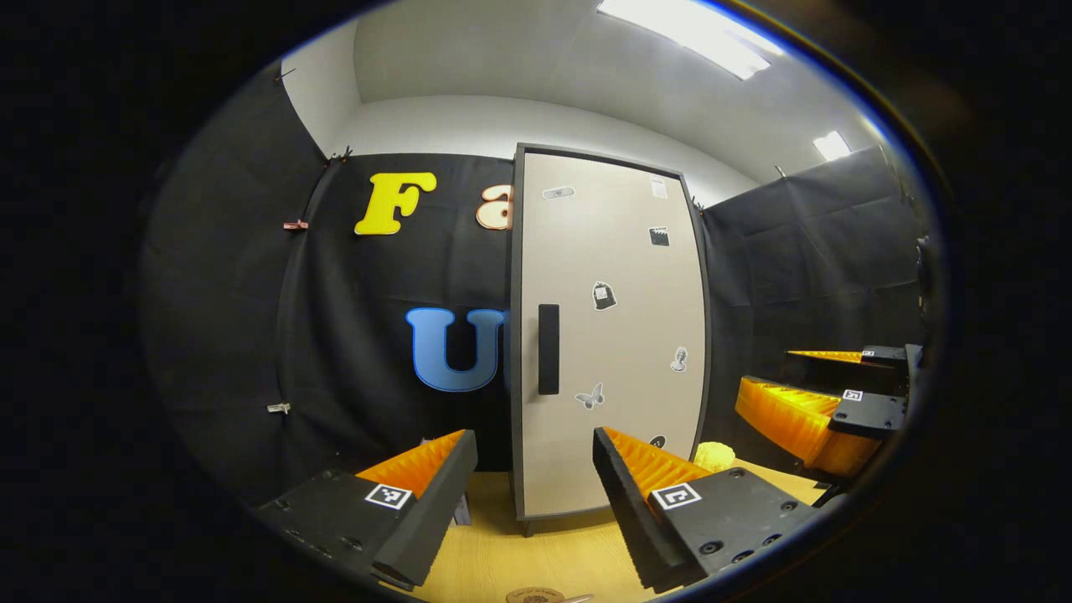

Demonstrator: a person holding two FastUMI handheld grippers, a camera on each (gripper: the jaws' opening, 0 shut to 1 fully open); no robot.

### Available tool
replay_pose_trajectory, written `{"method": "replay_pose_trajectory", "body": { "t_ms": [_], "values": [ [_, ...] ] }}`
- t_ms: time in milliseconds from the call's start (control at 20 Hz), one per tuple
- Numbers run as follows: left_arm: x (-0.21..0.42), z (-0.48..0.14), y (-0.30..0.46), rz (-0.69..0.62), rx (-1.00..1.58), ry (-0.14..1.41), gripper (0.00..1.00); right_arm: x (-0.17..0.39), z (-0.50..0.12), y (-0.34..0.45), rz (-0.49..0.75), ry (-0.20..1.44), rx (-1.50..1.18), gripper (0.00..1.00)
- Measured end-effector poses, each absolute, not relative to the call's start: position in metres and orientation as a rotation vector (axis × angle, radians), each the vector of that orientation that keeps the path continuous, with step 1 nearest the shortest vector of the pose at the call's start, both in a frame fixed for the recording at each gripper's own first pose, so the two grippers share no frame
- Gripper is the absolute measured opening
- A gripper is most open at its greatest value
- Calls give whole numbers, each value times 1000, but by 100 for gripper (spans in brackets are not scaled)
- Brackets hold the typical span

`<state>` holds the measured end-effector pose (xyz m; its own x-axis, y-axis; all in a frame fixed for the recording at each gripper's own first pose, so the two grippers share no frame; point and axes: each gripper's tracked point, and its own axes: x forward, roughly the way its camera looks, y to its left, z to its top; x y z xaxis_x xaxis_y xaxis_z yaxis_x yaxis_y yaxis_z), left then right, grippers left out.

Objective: Open the cabinet door with the right hand, grasp the bottle in the cabinet with the left hand and place it on the coaster, then close the cabinet door with the right hand.

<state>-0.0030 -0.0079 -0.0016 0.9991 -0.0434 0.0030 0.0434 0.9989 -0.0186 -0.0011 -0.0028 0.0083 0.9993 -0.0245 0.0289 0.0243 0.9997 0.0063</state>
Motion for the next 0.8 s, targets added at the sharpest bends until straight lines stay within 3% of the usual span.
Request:
{"method": "replay_pose_trajectory", "body": {
  "t_ms": [100, 800],
  "values": [
    [-2, -2, -7, -41, -18, 0, 85, 0, 7, -2, -23, -23, 13, 96],
    [2, -9, 26, -1, -15, 5, 89, 45, 16, 18, -5, -38, 45, 97]
  ]
}}
